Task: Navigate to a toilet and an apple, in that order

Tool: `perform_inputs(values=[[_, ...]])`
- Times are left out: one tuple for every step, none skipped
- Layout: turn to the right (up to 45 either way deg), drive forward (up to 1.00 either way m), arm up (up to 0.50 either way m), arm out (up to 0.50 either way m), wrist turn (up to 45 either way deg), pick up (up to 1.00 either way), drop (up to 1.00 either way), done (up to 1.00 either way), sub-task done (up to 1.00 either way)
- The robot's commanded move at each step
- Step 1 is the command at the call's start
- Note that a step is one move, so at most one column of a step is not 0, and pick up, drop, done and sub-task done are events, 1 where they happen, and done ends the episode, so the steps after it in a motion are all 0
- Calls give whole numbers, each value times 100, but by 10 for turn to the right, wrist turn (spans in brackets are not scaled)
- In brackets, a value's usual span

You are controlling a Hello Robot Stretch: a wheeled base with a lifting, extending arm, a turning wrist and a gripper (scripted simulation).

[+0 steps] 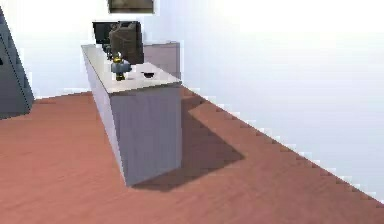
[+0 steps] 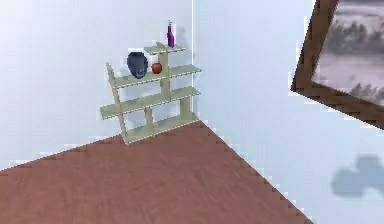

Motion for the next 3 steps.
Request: perform_inputs(values=[[-450, 0, 0, 0, 0, 0, 0, 0, 0], [-90, 0, 0, 0, 0, 0, 0, 0, 0], [0, 100, 0, 0, 0, 0, 0, 0, 0]])
